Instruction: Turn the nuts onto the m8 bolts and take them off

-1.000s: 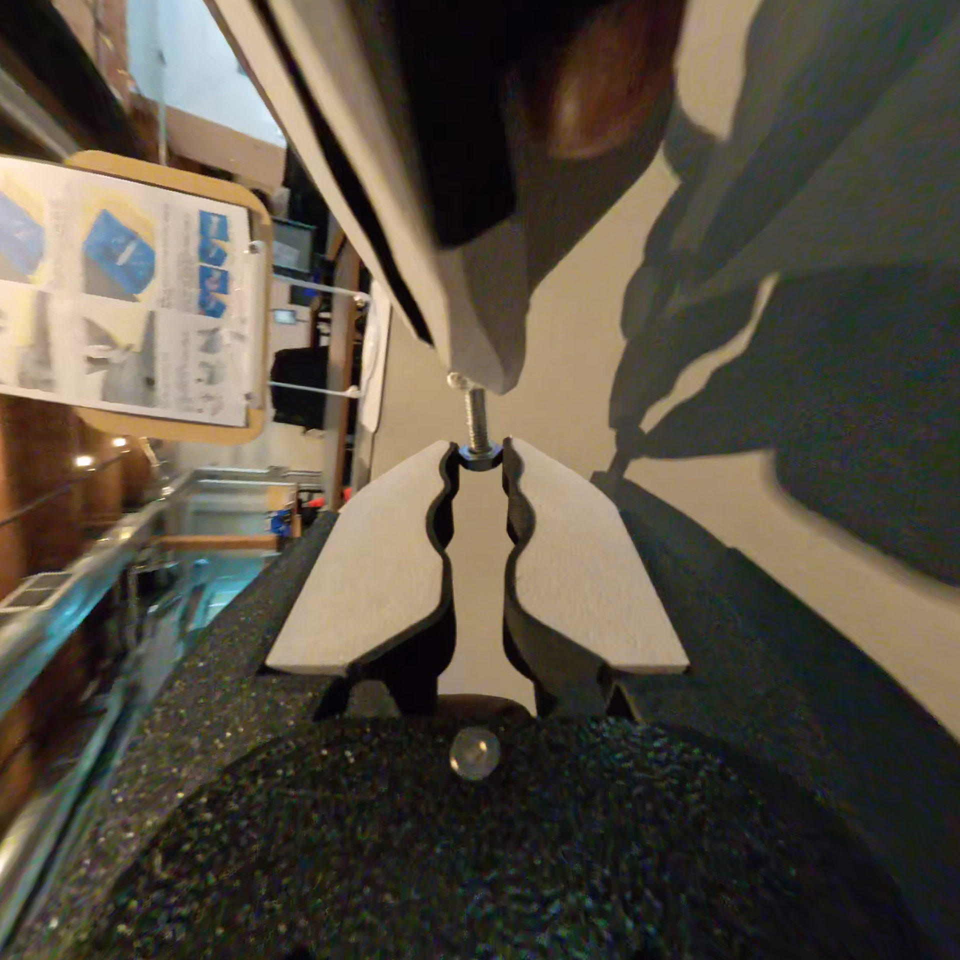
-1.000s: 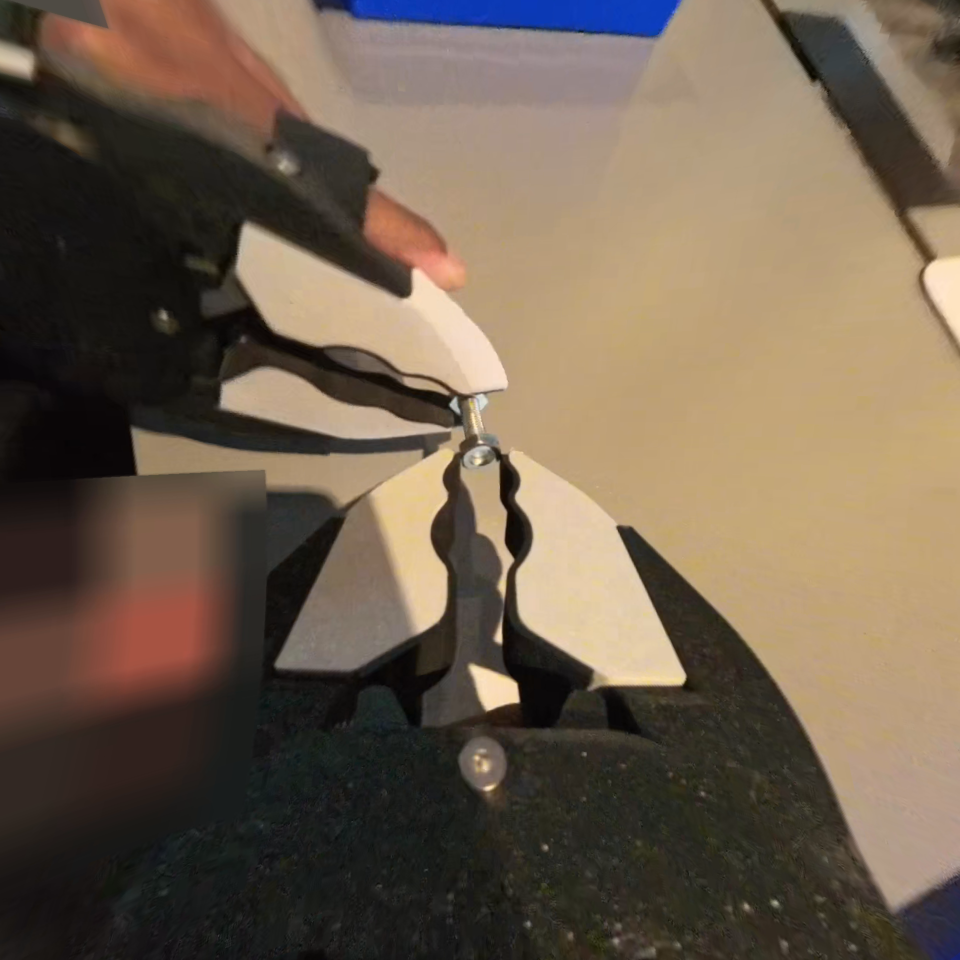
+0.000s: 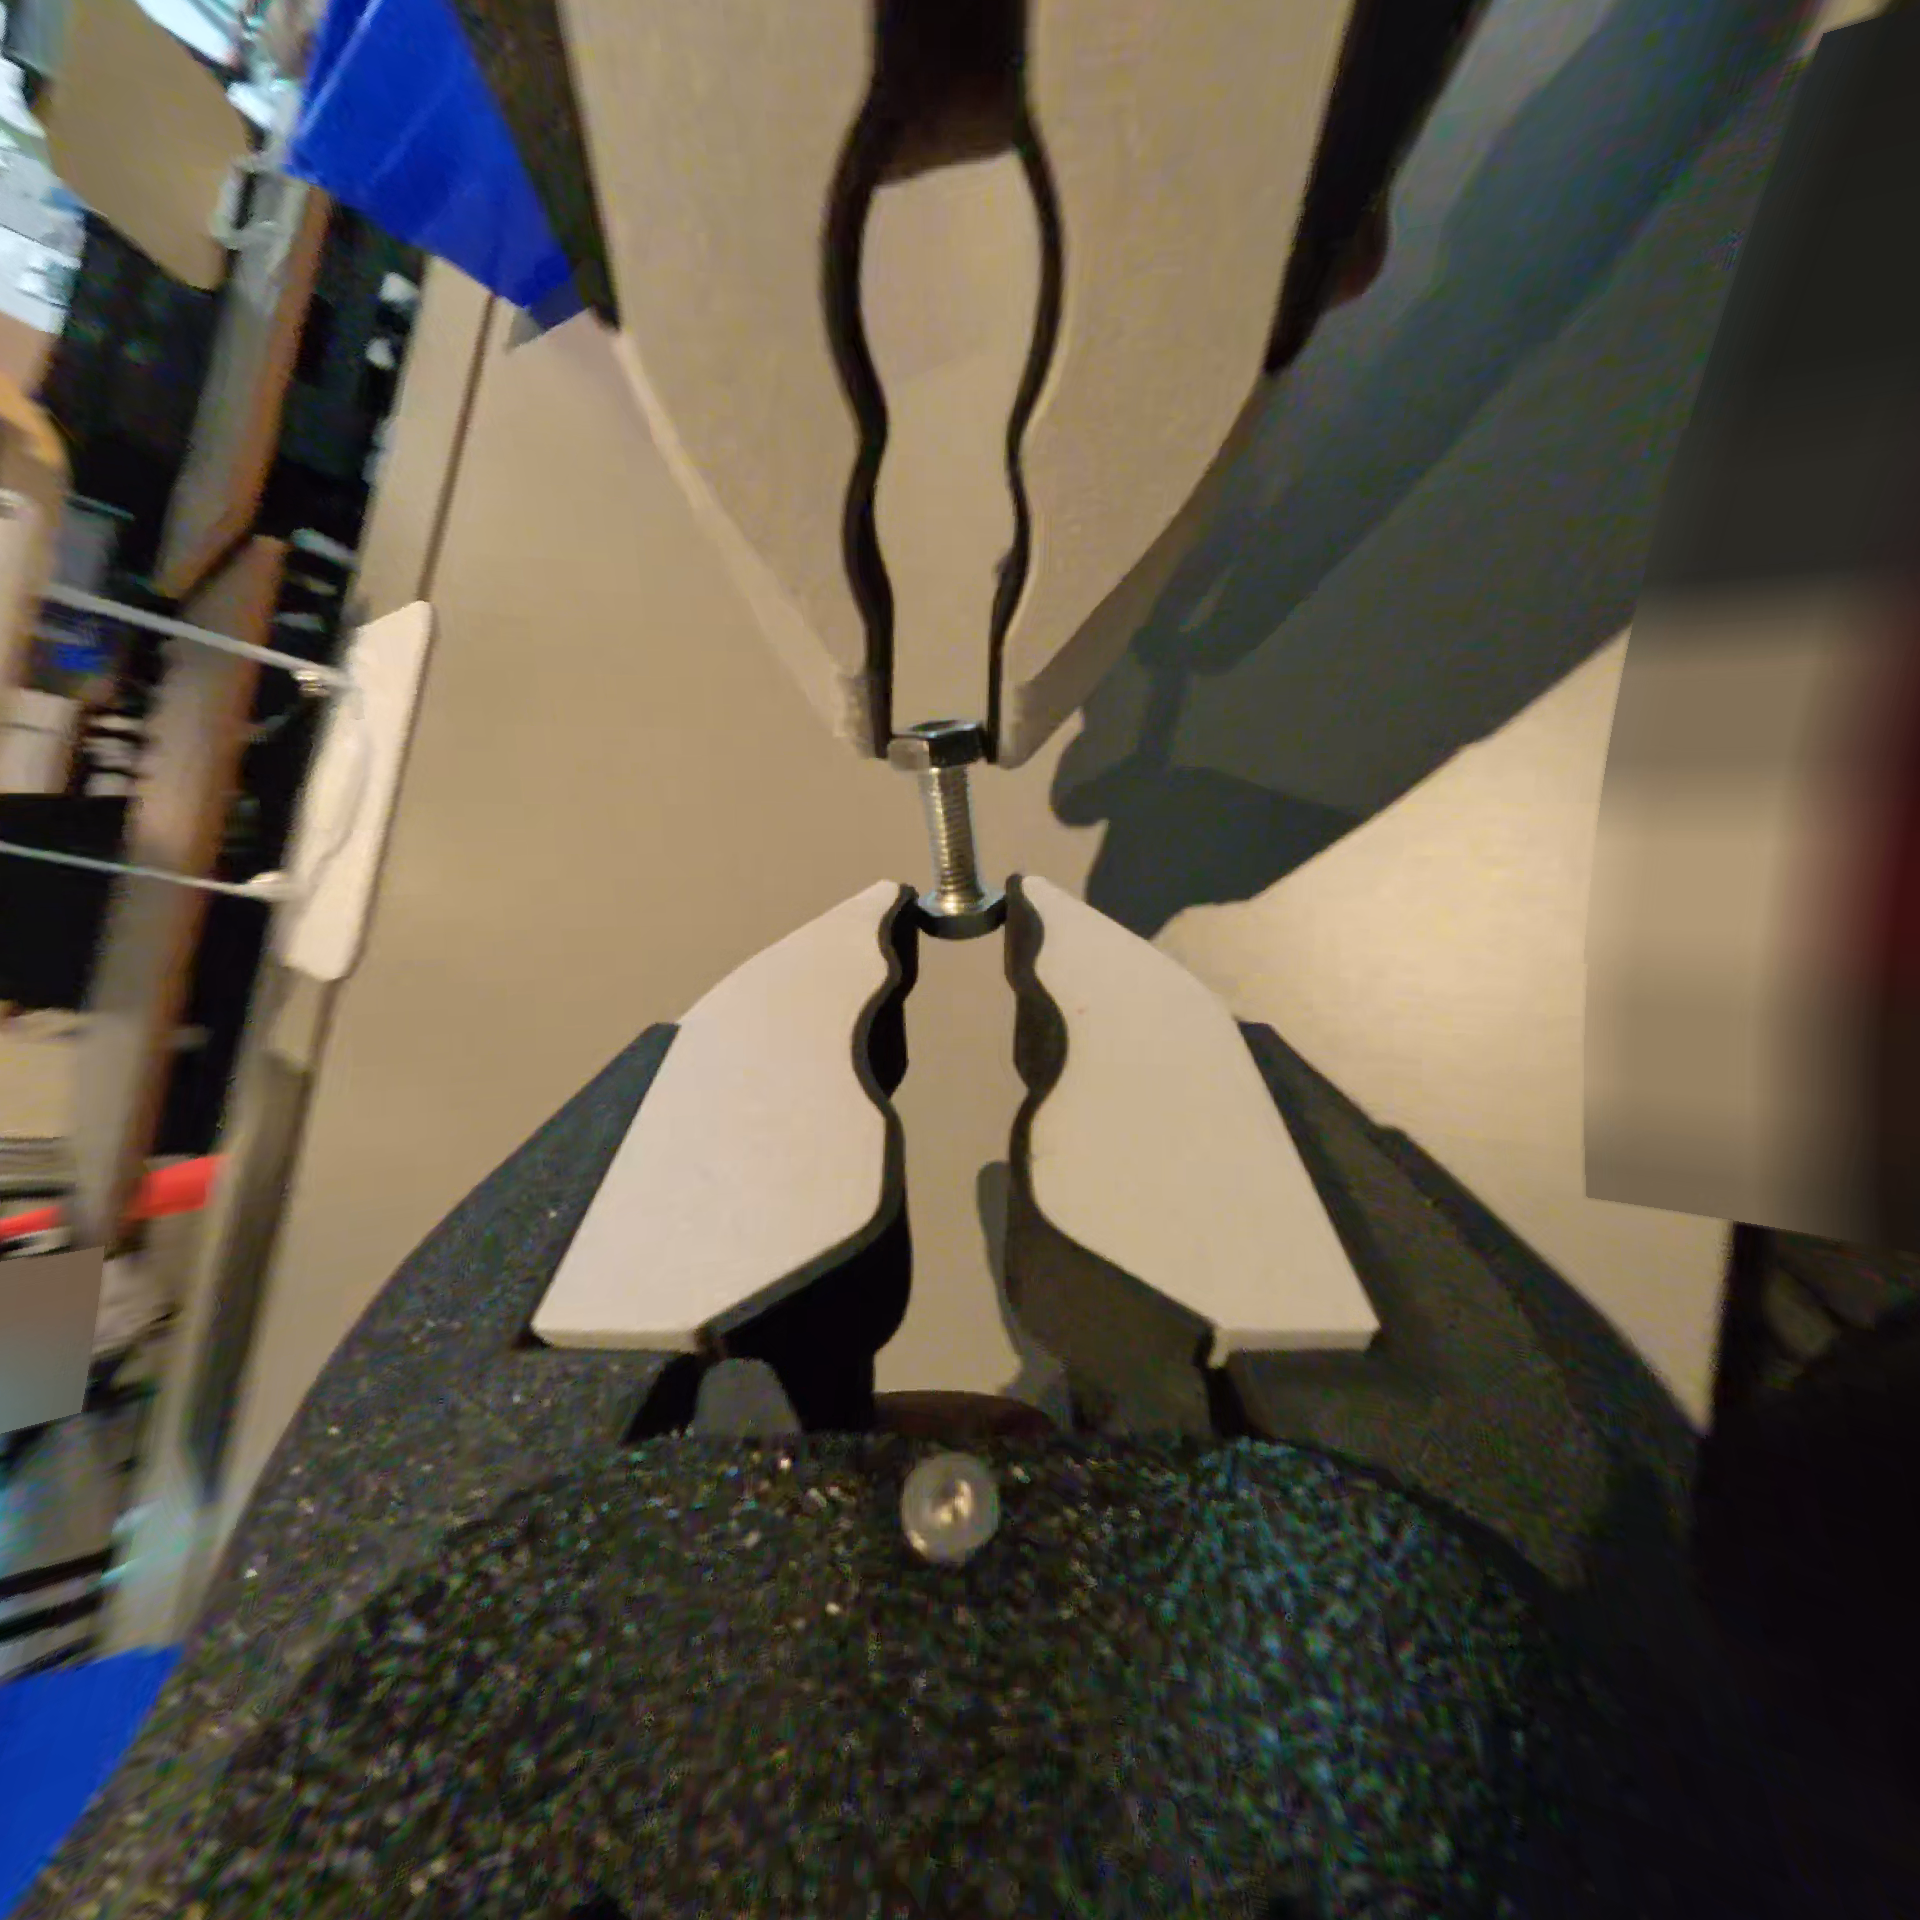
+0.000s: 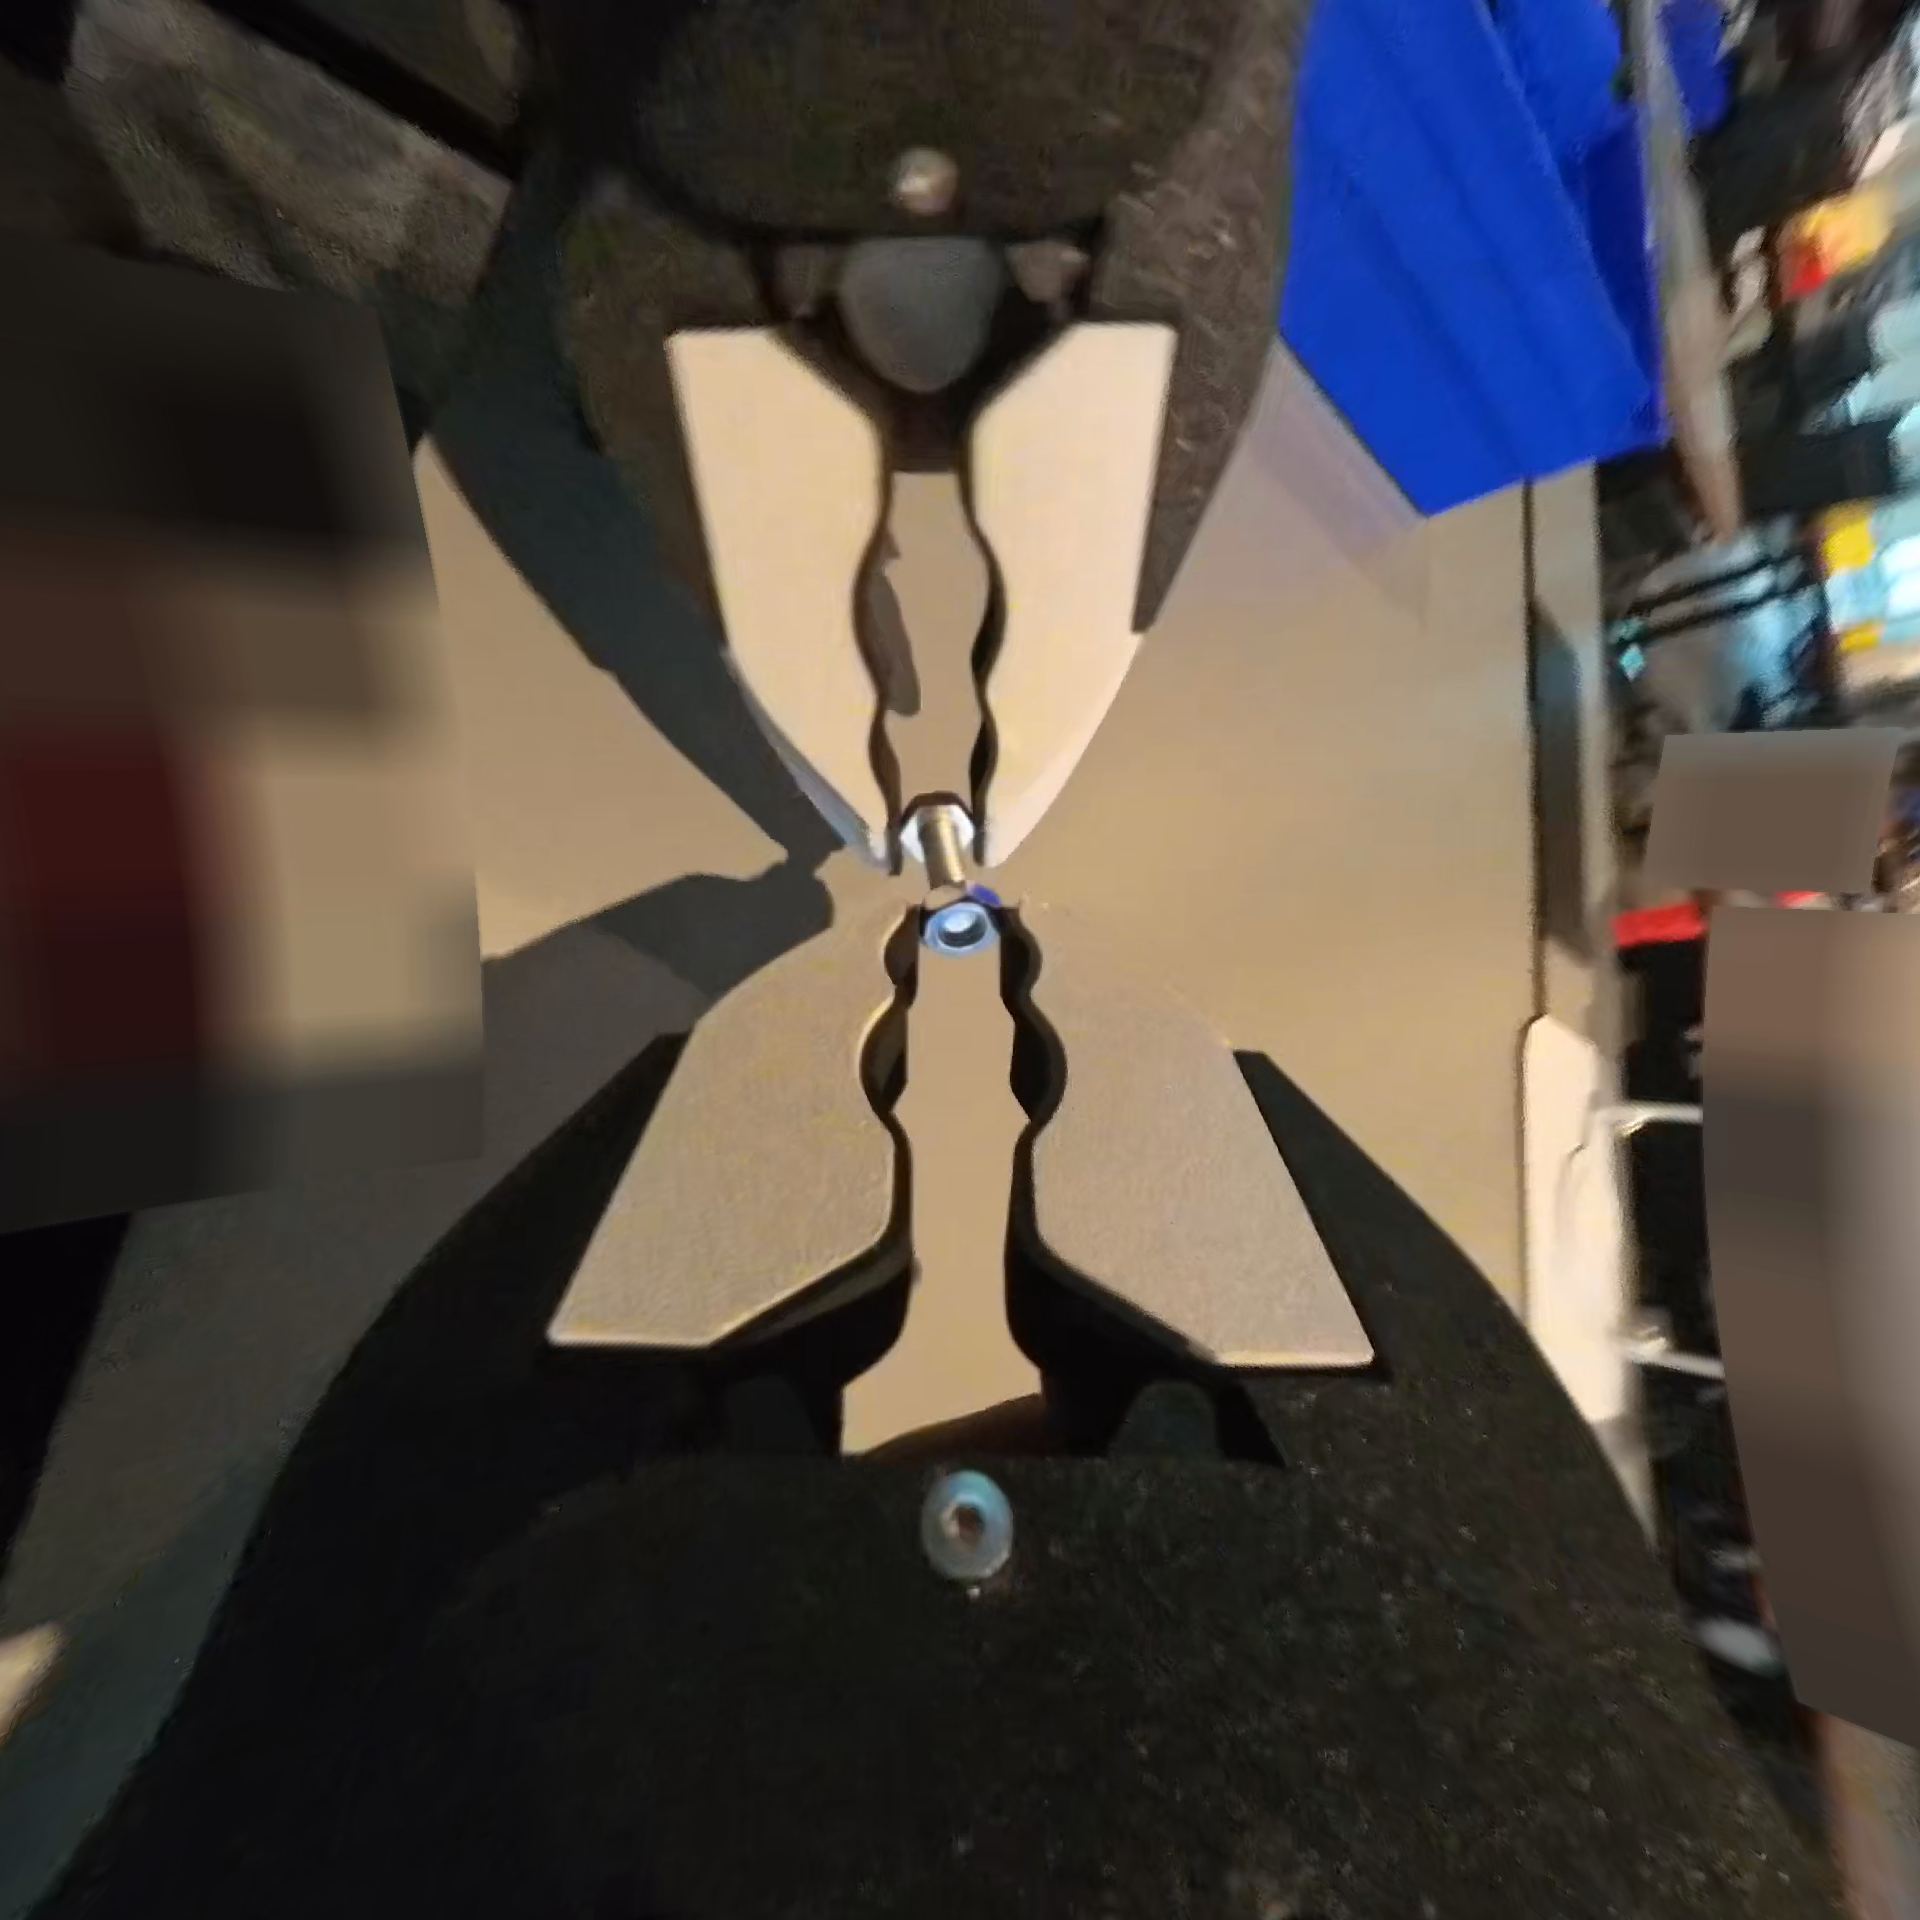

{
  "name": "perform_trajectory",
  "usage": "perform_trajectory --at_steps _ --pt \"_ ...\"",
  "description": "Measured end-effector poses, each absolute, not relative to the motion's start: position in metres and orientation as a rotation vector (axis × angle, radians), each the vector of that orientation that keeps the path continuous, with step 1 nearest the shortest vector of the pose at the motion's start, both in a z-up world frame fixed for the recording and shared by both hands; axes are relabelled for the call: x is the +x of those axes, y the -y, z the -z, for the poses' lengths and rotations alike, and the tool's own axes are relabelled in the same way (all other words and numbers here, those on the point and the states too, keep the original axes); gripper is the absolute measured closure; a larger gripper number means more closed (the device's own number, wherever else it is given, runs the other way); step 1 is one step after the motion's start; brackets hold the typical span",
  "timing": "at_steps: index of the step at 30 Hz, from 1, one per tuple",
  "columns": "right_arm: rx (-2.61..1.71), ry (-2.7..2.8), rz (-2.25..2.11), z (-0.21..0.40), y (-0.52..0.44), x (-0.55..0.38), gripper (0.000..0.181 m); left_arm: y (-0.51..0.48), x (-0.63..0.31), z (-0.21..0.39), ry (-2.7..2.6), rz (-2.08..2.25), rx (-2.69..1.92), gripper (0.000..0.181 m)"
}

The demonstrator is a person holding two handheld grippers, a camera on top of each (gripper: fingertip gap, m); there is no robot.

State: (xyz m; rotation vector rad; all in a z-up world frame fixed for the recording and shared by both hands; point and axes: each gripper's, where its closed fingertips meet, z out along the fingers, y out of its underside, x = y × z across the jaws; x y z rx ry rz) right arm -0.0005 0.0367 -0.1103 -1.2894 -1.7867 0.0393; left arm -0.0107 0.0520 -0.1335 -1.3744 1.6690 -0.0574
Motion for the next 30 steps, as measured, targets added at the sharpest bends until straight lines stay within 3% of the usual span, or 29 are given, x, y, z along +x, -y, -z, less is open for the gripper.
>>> perform_trajectory --at_steps 6,10,15,20,30 --pt "-1.872 1.306 -0.447 0.109 -0.06 -0.003 0.167 -0.084 -0.018 0.121 -1.588 -0.473 -1.19 0.165" --pt "-1.85 1.344 -0.46 0.113 -0.059 -0.002 0.156 -0.082 -0.016 0.126 -1.58 -0.337 -1.249 0.165" --pt "-1.457 1.617 -0.094 0.101 -0.054 0.001 0.134 -0.065 -0.009 0.126 -1.555 0.064 -1.372 0.166" --pt "-1.331 1.711 0.033 0.101 -0.049 0.001 0.146 -0.055 -0.009 0.118 -1.547 0.222 -1.382 0.166" --pt "-1.365 1.7 -0.049 0.104 -0.043 -0.006 0.165 -0.057 -0.01 0.126 -1.608 0.083 -1.346 0.166"
